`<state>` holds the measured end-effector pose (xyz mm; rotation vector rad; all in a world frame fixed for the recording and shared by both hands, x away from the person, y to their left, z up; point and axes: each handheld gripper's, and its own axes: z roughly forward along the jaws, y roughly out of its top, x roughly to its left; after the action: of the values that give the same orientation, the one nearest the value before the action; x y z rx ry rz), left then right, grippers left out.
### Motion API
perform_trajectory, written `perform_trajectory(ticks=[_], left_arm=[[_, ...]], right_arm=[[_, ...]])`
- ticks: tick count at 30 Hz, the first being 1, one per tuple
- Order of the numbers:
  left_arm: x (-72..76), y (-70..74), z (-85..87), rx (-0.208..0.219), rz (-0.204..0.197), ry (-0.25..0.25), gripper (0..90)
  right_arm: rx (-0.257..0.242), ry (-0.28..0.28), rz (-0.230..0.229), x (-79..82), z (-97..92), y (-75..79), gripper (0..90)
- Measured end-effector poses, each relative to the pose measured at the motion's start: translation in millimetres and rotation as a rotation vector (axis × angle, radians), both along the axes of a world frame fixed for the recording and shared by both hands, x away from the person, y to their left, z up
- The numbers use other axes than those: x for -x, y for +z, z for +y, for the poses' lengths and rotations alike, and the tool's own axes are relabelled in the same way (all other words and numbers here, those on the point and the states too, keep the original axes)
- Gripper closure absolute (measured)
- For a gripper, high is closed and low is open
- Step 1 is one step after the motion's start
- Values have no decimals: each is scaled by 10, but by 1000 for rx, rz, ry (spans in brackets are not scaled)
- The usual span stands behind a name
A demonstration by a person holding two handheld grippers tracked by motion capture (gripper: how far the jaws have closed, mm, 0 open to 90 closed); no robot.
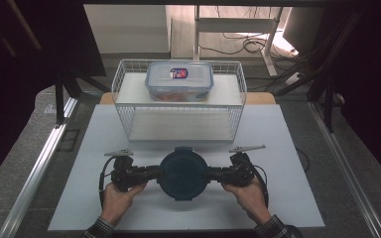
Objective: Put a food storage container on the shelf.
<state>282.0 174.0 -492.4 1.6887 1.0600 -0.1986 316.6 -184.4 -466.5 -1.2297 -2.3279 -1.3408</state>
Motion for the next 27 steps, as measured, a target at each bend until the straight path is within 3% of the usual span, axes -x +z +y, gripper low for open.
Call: perform_trajectory(ticks=[9,27], left_arm=[[-88,255,-35,-17,-39,3,570],[-306,892,54,-47,-120,31,564]], right_arm=[[-40,-17,-38,-102,-48,154,554],[-62,-6,-145,-362,59,744,554]])
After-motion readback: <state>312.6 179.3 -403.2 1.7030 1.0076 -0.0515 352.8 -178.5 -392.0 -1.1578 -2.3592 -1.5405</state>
